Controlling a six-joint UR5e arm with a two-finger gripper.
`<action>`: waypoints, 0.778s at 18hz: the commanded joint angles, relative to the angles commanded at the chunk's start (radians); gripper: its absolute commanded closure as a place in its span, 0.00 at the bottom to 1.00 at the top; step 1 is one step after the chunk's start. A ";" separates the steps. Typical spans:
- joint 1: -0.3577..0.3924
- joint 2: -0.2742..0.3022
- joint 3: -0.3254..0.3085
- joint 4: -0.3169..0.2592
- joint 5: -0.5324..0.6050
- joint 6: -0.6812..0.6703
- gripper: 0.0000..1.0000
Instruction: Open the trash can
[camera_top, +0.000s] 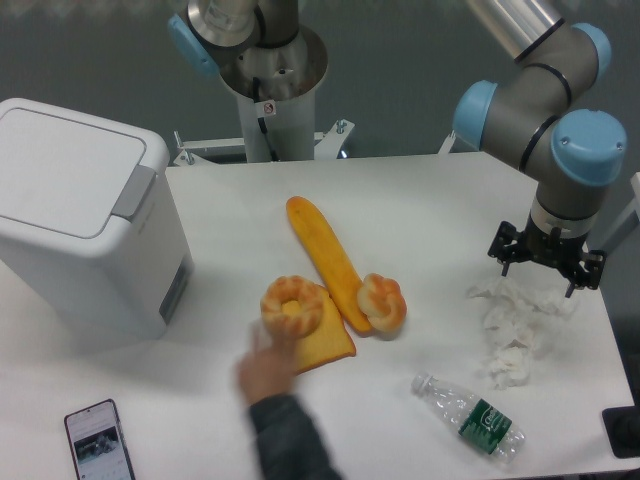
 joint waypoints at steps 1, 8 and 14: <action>-0.005 0.002 0.000 0.000 0.000 0.000 0.00; -0.022 0.083 -0.035 0.003 0.002 -0.084 0.00; -0.058 0.159 -0.106 0.003 0.000 -0.136 0.00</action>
